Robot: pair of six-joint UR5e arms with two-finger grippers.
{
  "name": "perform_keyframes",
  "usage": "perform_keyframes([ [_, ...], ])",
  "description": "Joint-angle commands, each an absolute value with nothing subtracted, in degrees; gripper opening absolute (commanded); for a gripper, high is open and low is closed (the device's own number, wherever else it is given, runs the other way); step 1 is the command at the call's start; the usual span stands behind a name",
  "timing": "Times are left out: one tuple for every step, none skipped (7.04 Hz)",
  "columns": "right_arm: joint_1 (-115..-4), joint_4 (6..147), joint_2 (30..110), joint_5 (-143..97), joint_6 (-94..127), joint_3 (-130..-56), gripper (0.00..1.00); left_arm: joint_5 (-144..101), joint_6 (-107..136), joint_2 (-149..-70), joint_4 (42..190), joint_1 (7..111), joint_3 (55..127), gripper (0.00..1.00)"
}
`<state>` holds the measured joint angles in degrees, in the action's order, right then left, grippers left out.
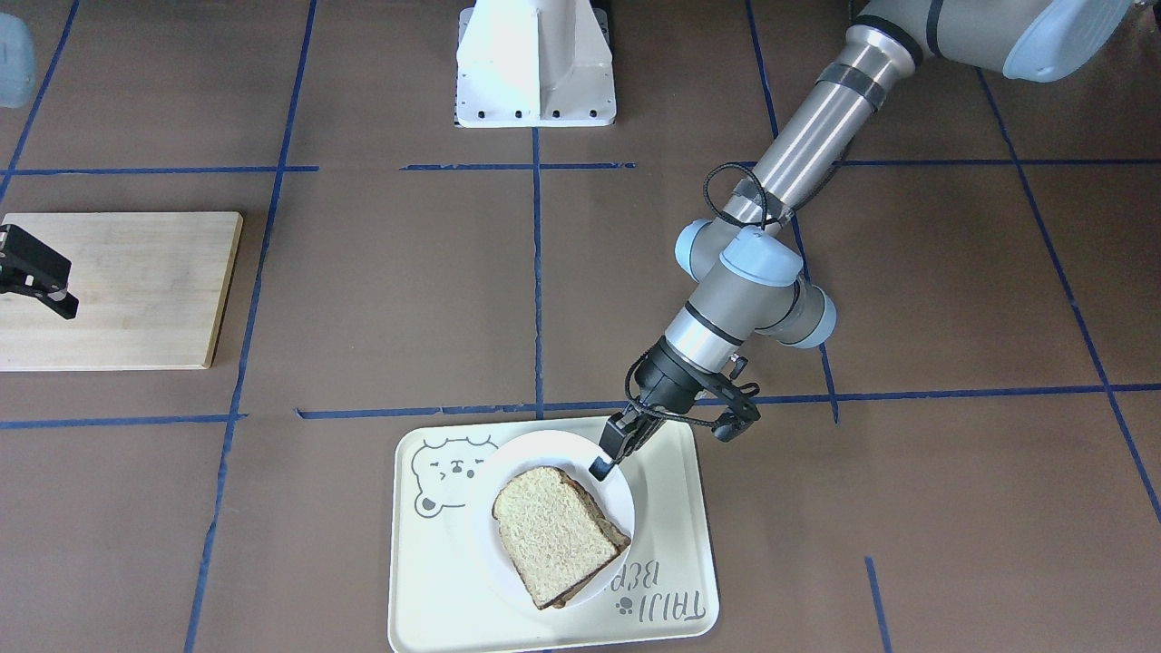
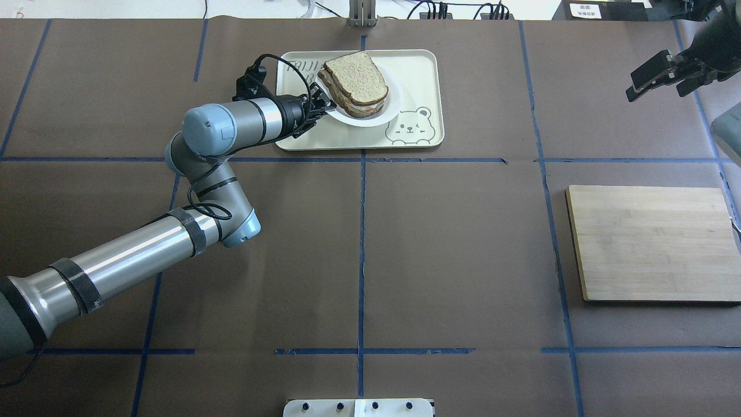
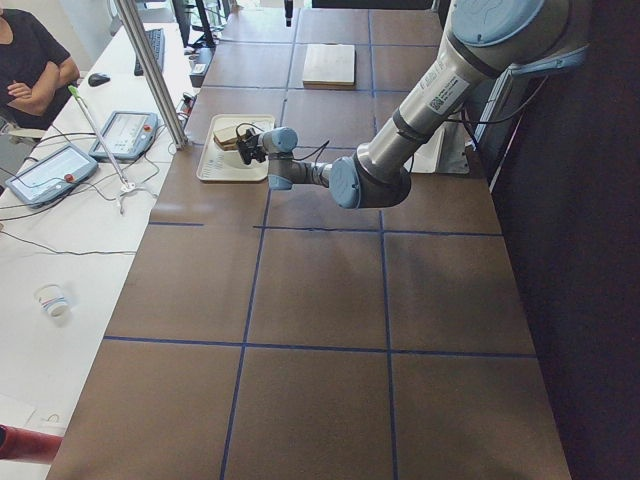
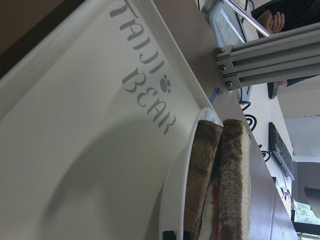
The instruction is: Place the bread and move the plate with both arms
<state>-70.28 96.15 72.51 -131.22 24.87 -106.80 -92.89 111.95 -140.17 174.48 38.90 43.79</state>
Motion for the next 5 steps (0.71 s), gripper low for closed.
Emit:
perform_keyframes([
  [-70.4,96.15,72.6,-131.13,24.87,-106.79,1.0,-93.07,106.82,-140.1,170.8,40.16,44.73,1.0],
  [-70.4,96.15,72.6,-131.13,24.87,-106.87,1.0,-96.64,106.7,-139.66,167.64,42.43,46.39,1.0],
  [-70.4,96.15,72.6,-131.05,24.87,-106.79,1.0,-105.29,106.61,-138.01,162.74,46.54,50.23,1.0],
  [-70.4,96.15,72.6,-131.04,24.87,-106.79,1.0,-110.69,106.0,-134.86,158.42,49.71,55.93,1.0],
  [-70.31,96.15,72.77,-131.04,24.87,-106.18,1.0,-115.7,101.56,-131.52,154.64,52.62,60.95,1.0],
])
